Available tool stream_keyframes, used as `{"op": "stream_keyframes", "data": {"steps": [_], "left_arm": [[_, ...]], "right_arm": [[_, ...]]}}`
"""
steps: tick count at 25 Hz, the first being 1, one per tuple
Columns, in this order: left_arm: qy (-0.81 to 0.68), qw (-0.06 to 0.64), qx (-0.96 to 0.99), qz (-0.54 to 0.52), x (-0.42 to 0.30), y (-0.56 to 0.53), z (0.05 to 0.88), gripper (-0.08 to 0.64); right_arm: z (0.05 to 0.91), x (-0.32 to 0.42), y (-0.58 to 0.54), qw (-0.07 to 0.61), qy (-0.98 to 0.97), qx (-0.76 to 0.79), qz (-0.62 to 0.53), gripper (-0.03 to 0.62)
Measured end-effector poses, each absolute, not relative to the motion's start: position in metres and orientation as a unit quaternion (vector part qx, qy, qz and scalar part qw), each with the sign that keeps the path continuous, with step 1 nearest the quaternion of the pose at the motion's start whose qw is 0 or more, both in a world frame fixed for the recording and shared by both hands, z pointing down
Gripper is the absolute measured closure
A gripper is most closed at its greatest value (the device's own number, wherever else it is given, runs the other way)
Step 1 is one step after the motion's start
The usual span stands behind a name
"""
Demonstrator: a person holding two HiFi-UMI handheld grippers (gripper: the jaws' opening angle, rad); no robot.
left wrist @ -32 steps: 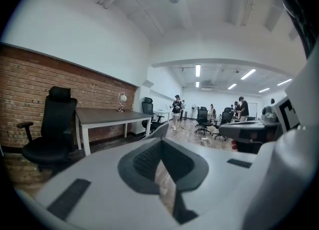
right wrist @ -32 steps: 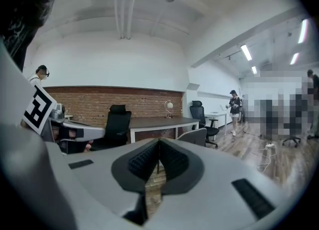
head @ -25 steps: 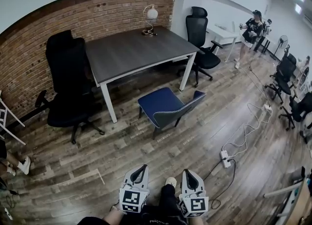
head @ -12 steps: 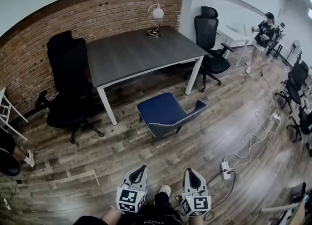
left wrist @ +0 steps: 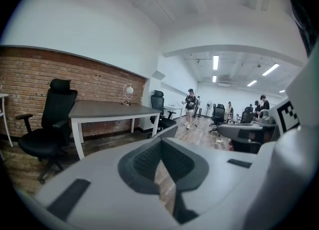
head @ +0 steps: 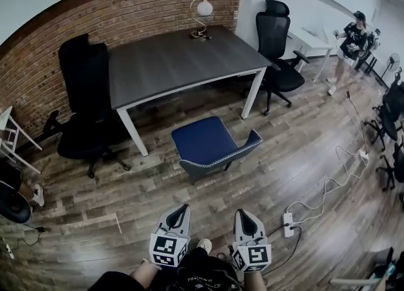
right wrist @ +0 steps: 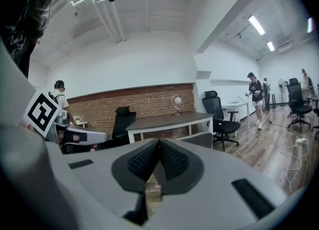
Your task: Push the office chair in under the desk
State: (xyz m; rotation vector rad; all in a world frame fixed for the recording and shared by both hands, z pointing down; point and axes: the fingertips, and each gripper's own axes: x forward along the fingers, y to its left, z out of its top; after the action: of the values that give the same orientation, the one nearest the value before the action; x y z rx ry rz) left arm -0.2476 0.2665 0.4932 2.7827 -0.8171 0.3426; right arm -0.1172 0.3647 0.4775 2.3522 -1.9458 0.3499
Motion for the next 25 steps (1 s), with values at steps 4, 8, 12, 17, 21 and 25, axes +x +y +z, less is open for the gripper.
{"op": "stream_keyframes", "data": {"steps": [4, 8, 12, 17, 21, 25], "left_arm": [[-0.280, 0.110, 0.946, 0.120, -0.221, 0.274, 0.496, 0.553], [-0.269, 0.109, 0.947, 0.135, -0.205, 0.278, 0.504, 0.553], [-0.254, 0.099, 0.948, 0.166, -0.189, 0.282, 0.516, 0.554], [-0.256, 0.093, 0.947, 0.168, -0.173, 0.268, 0.519, 0.554], [-0.251, 0.086, 0.949, 0.169, -0.157, 0.245, 0.519, 0.554], [-0.266, 0.091, 0.945, 0.165, -0.141, 0.207, 0.518, 0.554]], "right_arm": [[0.481, -0.092, 0.365, 0.052, -0.645, 0.754, 0.110, 0.588], [0.485, -0.065, 0.361, 0.059, -0.639, 0.759, 0.112, 0.588], [0.489, -0.057, 0.361, 0.058, -0.634, 0.762, 0.120, 0.588], [0.502, -0.050, 0.356, 0.054, -0.628, 0.763, 0.139, 0.588], [0.507, -0.033, 0.345, 0.051, -0.620, 0.769, 0.148, 0.588], [0.502, -0.012, 0.322, 0.054, -0.618, 0.770, 0.146, 0.588]]}}
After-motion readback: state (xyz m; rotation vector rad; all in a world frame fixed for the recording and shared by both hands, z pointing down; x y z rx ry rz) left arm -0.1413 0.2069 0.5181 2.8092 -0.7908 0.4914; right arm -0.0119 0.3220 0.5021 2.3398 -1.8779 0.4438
